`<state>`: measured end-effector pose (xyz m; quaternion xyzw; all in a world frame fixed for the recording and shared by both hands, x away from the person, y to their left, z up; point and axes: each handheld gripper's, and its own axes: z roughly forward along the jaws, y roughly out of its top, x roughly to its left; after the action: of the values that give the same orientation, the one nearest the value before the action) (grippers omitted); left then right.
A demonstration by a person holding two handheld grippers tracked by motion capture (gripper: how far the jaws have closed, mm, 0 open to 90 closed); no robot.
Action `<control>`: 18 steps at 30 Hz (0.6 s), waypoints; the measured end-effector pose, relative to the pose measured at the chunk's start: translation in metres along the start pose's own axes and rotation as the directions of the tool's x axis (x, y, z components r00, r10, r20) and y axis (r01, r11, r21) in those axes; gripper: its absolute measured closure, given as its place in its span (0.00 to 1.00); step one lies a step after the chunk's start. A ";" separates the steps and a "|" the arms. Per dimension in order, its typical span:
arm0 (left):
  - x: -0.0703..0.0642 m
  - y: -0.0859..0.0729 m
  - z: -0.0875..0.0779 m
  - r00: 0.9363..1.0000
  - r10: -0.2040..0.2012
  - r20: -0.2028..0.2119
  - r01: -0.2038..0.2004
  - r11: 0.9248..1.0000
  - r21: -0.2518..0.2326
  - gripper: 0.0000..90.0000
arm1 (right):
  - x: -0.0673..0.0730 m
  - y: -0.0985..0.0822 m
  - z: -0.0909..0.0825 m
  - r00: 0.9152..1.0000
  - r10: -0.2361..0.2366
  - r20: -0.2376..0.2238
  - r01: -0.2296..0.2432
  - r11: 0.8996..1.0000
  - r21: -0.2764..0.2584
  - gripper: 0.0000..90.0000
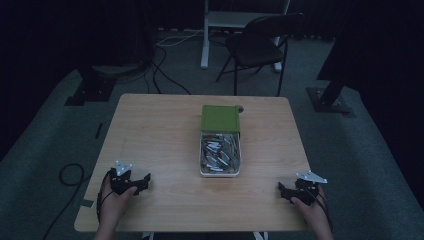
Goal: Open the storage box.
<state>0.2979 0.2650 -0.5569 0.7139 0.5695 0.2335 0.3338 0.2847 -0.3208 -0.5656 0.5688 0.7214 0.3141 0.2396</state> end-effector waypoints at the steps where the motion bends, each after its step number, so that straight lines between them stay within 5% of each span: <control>1: 0.000 0.000 0.000 1.000 0.000 0.000 0.000 1.000 0.000 0.11 | 0.000 0.000 0.000 1.000 0.000 0.000 0.000 1.000 0.000 0.12; 8: -0.002 0.001 0.003 1.000 0.015 0.001 -0.015 0.999 0.040 0.10 | 0.000 0.000 0.000 1.000 0.000 -0.001 0.000 1.000 0.000 0.12; 11: -0.005 0.001 0.005 0.998 0.066 -0.021 -0.065 0.996 0.059 0.10 | 0.000 0.000 0.000 1.000 -0.001 -0.003 0.001 1.000 0.000 0.12; 18: -0.006 0.003 0.006 0.998 0.057 -0.030 -0.055 0.997 0.058 0.10 | 0.000 0.000 0.000 1.000 -0.007 -0.018 0.007 1.000 -0.002 0.12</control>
<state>0.3030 0.2574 -0.5588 0.7351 0.5610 0.2377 0.2974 0.2846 -0.3207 -0.5655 0.5632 0.7253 0.3187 0.2349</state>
